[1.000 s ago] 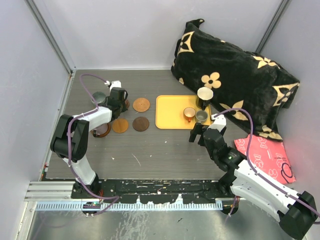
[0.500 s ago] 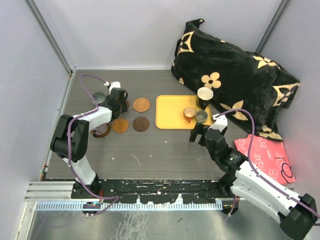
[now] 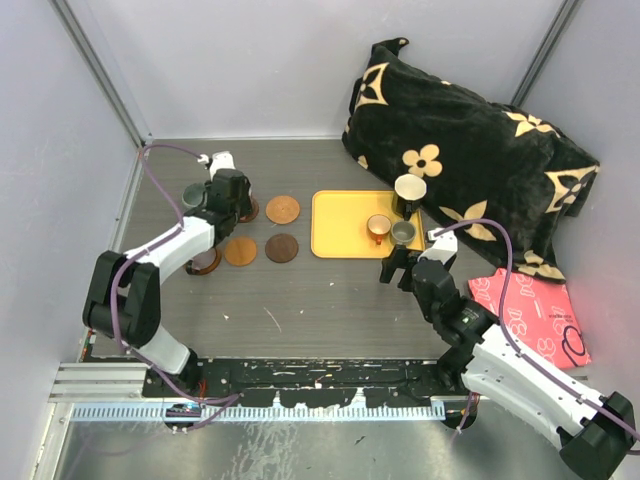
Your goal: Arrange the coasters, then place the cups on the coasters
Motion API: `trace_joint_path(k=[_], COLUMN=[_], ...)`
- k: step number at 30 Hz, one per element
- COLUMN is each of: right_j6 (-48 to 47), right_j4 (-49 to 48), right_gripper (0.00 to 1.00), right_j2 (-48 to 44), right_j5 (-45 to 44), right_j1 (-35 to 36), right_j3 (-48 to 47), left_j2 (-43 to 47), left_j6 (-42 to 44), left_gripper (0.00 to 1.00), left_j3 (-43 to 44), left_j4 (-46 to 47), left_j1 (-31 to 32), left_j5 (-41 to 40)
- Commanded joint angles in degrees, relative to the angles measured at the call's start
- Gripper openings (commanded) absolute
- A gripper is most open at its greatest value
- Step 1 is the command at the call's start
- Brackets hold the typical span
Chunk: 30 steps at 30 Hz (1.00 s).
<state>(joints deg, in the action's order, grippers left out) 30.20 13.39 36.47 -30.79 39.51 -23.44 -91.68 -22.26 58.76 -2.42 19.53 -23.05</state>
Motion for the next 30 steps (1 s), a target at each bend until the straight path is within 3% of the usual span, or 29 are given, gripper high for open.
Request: trace_joint_path(k=[1, 12, 20, 30], right_j6=[0.8, 1.2, 3.6, 8.0], right_j4=[-1.4, 0.7, 4.0, 9.9], right_gripper=[1.0, 1.0, 1.0, 1.0], right_j2=[-1.8, -2.5, -4.8, -8.3], right_j5=[-1.3, -4.3, -8.9, -17.3], right_j1=[-0.2, -0.3, -0.3, -0.3], right_j3=[0.0, -1.0, -1.0, -1.9], left_j2=[5.7, 8.2, -1.2, -13.4], left_j6=[-1.4, -3.6, -5.9, -10.4], left_gripper=[0.48, 0.48, 0.47, 0.47], left_j3=[-1.4, -1.8, 5.2, 14.9], left_j4=[-0.5, -1.5, -1.5, 0.6], left_j1=[2.6, 19.0, 30.3, 37.8], left_j5=[-3.2, -5.8, -6.5, -5.6])
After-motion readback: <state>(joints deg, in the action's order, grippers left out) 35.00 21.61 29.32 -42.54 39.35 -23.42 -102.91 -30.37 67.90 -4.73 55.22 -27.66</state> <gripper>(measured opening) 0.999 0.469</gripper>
